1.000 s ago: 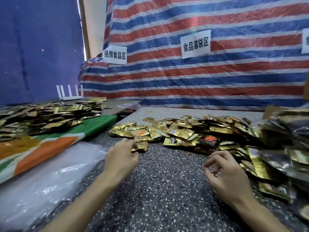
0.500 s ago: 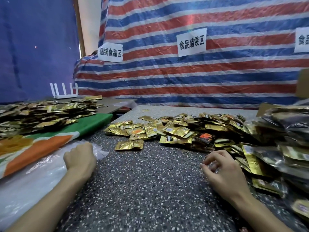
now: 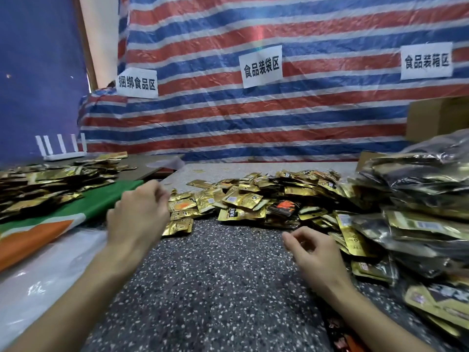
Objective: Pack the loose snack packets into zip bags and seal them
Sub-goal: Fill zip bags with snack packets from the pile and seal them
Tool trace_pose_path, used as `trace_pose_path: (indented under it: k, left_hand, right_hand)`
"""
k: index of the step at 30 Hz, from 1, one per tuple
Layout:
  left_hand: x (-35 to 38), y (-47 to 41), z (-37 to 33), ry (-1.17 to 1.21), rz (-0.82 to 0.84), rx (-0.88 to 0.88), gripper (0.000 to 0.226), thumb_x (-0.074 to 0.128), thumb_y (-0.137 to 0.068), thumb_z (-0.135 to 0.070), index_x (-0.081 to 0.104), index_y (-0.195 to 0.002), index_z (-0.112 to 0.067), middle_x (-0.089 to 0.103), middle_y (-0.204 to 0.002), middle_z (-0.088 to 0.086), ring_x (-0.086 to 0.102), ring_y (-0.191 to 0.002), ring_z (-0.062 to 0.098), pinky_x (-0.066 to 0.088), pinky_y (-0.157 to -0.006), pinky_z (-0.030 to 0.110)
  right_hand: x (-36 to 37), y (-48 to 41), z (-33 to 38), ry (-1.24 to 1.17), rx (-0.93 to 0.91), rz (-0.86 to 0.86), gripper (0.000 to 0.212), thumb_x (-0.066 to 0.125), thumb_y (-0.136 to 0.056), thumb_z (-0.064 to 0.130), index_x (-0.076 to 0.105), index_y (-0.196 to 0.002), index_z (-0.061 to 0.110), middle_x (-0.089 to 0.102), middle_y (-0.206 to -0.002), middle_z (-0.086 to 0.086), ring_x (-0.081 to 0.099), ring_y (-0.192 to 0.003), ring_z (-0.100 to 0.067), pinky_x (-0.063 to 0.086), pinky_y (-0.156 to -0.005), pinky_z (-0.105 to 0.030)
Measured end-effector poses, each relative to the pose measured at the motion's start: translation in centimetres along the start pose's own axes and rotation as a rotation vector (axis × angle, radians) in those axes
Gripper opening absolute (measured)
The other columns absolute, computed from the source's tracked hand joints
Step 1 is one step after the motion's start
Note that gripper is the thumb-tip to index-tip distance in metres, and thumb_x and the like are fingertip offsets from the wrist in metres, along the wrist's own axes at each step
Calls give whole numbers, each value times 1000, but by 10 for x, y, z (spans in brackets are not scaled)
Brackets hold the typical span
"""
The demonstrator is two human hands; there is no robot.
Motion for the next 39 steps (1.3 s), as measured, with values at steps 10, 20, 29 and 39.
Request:
trace_pose_path:
  k: [10, 20, 29, 39]
  left_hand:
    - [72, 85, -104, 549, 314, 677, 5, 66, -84, -13, 67, -88, -10, 73, -87, 2, 70, -74, 17, 59, -61, 36]
    - [85, 102, -95, 737, 606, 497, 26, 72, -76, -48, 63, -88, -26, 66, -94, -15, 64, -90, 7, 53, -78, 21]
    - [84, 107, -105, 1076, 769, -162, 28, 70, -87, -25, 63, -69, -6, 65, -64, 6, 62, -59, 16, 50, -59, 26]
    - [70, 80, -71, 1001, 295, -280, 40, 60, -86, -2, 60, -48, -14, 60, -50, 4, 52, -47, 12, 45, -51, 27]
  right_hand:
    - [-12, -9, -2, -608, 379, 228, 53, 74, -69, 69, 70, -63, 17, 60, -62, -6, 48, -48, -15, 36, -40, -22]
    - [-15, -5, -2, -464, 402, 314, 26, 63, -85, -2, 63, -61, 7, 53, -62, -10, 48, -58, -22, 31, -54, -28]
    - [-13, 0, 3, -397, 297, 427, 20, 69, -74, 15, 58, -58, 18, 57, -63, -4, 56, -55, -14, 42, -46, -23]
    - [-24, -9, -10, -279, 369, 24, 30, 58, -89, 12, 53, -59, 13, 46, -51, 0, 46, -42, -15, 34, -40, -24]
Point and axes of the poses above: each hand's wrist, its own y-axis away from the middle knuckle, its own x-axis out of the palm, z = x × y, the point moved 2 cm from there along -y, towards the middle knuckle
